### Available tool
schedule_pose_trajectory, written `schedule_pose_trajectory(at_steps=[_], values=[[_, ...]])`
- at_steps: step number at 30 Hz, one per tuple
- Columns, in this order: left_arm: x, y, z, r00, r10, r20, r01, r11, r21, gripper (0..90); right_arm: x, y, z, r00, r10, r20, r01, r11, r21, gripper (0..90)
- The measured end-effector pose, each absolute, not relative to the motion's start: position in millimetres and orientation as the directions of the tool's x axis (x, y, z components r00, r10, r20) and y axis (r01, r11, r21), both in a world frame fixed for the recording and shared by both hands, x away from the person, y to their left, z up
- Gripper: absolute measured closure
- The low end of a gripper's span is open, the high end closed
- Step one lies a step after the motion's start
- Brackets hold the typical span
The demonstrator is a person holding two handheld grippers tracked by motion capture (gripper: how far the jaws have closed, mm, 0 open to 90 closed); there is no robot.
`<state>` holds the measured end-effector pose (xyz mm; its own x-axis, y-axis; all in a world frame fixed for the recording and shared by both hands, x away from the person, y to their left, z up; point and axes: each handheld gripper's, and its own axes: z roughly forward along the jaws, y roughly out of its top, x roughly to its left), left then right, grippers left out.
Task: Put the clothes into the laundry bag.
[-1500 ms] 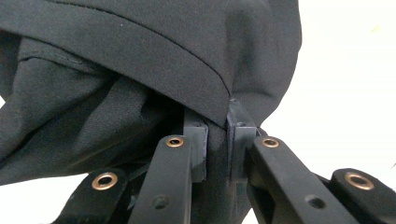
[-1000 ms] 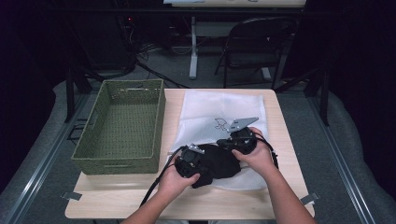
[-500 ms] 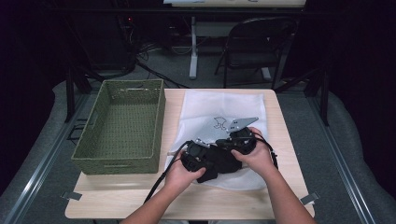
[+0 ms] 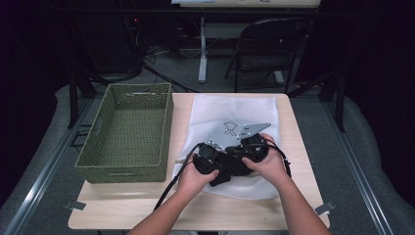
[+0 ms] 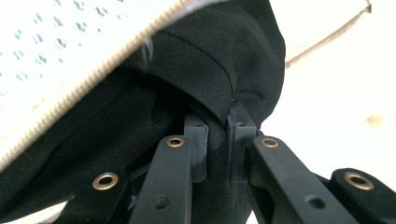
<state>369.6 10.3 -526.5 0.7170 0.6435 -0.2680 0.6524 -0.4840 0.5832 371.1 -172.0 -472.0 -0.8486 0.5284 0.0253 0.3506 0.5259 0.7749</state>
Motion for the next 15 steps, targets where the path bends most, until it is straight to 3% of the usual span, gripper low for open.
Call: schedule_pose_trajectory(at_steps=[15], values=[[381.5, 5.3, -527.7, 0.687, 0.671, -0.277, 0.67, -0.438, 0.599, 82.4, 371.0, -171.9, -472.2, -0.851, 0.524, 0.031, 0.35, 0.523, 0.777, 89.7]])
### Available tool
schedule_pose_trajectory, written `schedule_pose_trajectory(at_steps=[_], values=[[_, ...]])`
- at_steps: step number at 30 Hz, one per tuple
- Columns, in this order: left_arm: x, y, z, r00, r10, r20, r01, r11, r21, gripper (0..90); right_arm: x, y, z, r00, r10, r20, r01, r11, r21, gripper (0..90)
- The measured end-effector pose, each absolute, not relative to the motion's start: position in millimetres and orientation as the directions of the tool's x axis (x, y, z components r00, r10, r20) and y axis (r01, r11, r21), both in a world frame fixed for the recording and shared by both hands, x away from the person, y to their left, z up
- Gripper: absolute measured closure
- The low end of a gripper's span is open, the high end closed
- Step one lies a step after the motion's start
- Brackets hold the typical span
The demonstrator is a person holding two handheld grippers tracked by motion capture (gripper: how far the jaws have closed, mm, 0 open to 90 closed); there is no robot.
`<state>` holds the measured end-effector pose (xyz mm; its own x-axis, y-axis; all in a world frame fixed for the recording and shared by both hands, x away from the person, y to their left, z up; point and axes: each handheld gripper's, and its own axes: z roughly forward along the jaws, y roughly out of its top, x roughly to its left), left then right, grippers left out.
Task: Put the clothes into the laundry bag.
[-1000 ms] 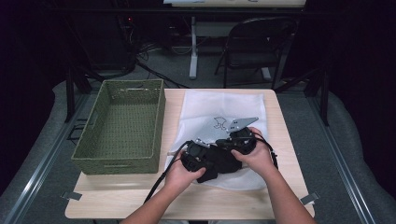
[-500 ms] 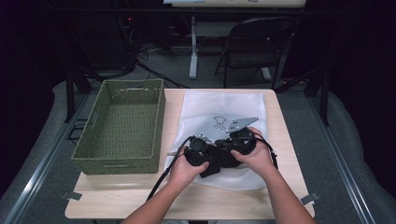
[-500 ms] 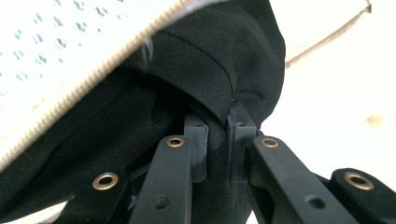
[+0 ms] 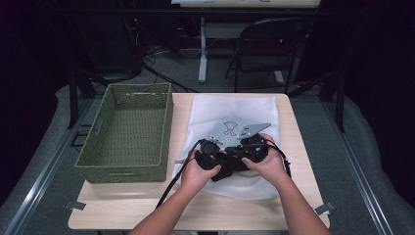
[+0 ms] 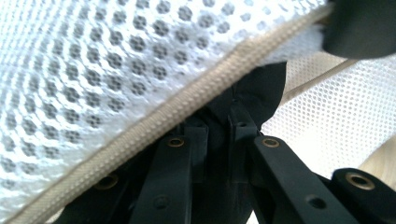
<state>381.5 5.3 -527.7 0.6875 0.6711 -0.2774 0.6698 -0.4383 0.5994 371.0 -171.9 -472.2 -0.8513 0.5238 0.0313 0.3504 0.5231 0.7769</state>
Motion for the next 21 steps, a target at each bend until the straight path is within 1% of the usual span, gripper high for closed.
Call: schedule_pose_trajectory(at_steps=[3, 8, 12, 15, 21], values=[[383.6, 5.2, -527.8, 0.679, 0.676, -0.287, 0.678, -0.428, 0.598, 82.2, 371.1, -171.8, -472.3, -0.851, 0.524, 0.032, 0.351, 0.523, 0.777, 89.7], [386.2, 2.1, -526.6, 0.687, 0.677, -0.264, 0.667, -0.444, 0.599, 82.1, 370.9, -172.0, -471.9, -0.848, 0.529, 0.032, 0.353, 0.518, 0.779, 89.7], [387.5, 0.5, -528.9, 0.681, 0.682, -0.265, 0.669, -0.434, 0.603, 81.9, 371.4, -172.9, -472.2, -0.848, 0.529, 0.037, 0.356, 0.516, 0.779, 89.7], [387.9, 0.6, -530.3, 0.692, 0.678, -0.248, 0.659, -0.453, 0.6, 81.1, 371.5, -172.7, -473.5, -0.846, 0.531, 0.039, 0.36, 0.517, 0.777, 89.7], [387.0, -0.5, -533.0, 0.683, 0.688, -0.246, 0.661, -0.438, 0.609, 77.7, 372.9, -173.4, -475.0, -0.846, 0.532, 0.04, 0.362, 0.518, 0.775, 89.7]])
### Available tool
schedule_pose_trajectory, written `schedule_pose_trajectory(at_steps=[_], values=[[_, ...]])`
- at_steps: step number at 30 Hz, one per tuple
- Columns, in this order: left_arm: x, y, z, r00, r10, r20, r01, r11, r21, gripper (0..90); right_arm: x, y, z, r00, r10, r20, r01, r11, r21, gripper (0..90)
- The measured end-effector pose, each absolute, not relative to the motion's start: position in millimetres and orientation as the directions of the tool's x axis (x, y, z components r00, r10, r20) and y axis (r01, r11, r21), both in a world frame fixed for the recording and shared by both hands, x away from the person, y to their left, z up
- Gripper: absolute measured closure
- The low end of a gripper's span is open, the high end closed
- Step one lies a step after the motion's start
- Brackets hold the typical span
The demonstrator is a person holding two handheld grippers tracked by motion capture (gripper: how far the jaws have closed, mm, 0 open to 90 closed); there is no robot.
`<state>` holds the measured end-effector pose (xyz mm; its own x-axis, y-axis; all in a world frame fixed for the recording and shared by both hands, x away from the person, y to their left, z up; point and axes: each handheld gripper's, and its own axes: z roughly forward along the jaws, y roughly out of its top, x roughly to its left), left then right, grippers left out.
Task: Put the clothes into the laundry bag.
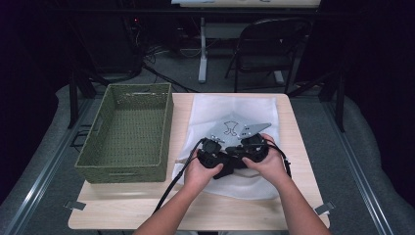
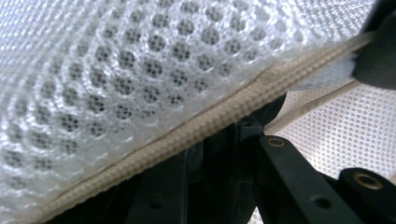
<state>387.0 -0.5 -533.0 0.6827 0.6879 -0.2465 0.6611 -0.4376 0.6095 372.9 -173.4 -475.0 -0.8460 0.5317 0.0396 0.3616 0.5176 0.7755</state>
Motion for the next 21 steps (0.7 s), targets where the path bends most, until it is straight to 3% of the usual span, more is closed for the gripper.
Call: schedule_pose_trajectory(at_steps=[10, 21], values=[[379.8, 6.0, -531.7, 0.684, 0.691, -0.232, 0.653, -0.44, 0.616, 61.7, 374.2, -175.6, -475.8, -0.842, 0.538, 0.043, 0.367, 0.513, 0.776, 89.7], [363.9, 14.9, -519.6, 0.704, 0.67, -0.237, 0.628, -0.431, 0.647, 51.8, 375.3, -176.8, -476.2, -0.84, 0.541, 0.045, 0.369, 0.51, 0.777, 89.7]])
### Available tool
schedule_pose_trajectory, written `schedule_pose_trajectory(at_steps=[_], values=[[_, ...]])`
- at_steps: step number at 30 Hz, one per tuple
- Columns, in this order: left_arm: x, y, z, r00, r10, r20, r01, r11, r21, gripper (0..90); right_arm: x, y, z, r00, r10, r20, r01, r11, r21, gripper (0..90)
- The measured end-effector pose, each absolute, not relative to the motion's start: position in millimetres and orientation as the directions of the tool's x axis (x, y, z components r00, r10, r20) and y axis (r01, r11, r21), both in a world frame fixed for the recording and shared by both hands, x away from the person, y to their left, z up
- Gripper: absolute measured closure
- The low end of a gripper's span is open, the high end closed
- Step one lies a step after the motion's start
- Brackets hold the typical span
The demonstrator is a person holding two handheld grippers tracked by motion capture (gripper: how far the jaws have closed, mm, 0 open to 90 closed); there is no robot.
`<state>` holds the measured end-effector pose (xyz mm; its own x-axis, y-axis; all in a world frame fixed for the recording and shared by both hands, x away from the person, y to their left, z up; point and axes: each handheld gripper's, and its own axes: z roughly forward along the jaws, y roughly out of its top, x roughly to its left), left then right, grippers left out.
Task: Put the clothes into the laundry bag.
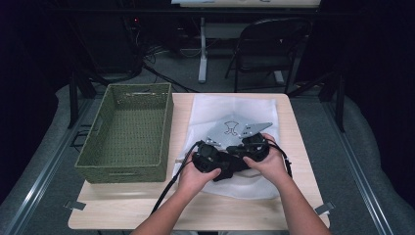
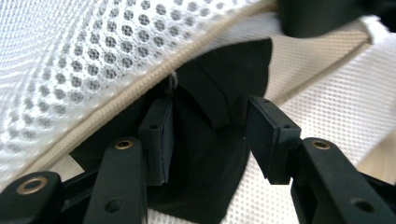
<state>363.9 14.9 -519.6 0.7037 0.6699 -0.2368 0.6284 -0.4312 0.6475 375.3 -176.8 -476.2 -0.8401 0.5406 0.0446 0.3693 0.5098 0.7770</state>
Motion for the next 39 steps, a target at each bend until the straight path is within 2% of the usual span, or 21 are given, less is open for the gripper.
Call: schedule_pose_trajectory(at_steps=[5, 15, 39], values=[[354.3, 25.4, -511.7, 0.717, 0.661, -0.221, 0.607, -0.436, 0.665, 50.8, 375.1, -177.1, -476.0, -0.839, 0.542, 0.047, 0.371, 0.508, 0.777, 89.7], [341.2, 41.0, -512.5, 0.73, 0.653, -0.203, 0.601, -0.472, 0.645, 49.5, 375.2, -176.9, -476.1, -0.84, 0.541, 0.044, 0.369, 0.509, 0.777, 89.7], [347.1, 28.7, -549.4, 0.749, 0.632, -0.2, 0.611, -0.54, 0.579, 48.2, 374.4, -175.5, -476.7, -0.841, 0.54, 0.04, 0.369, 0.517, 0.773, 89.7]])
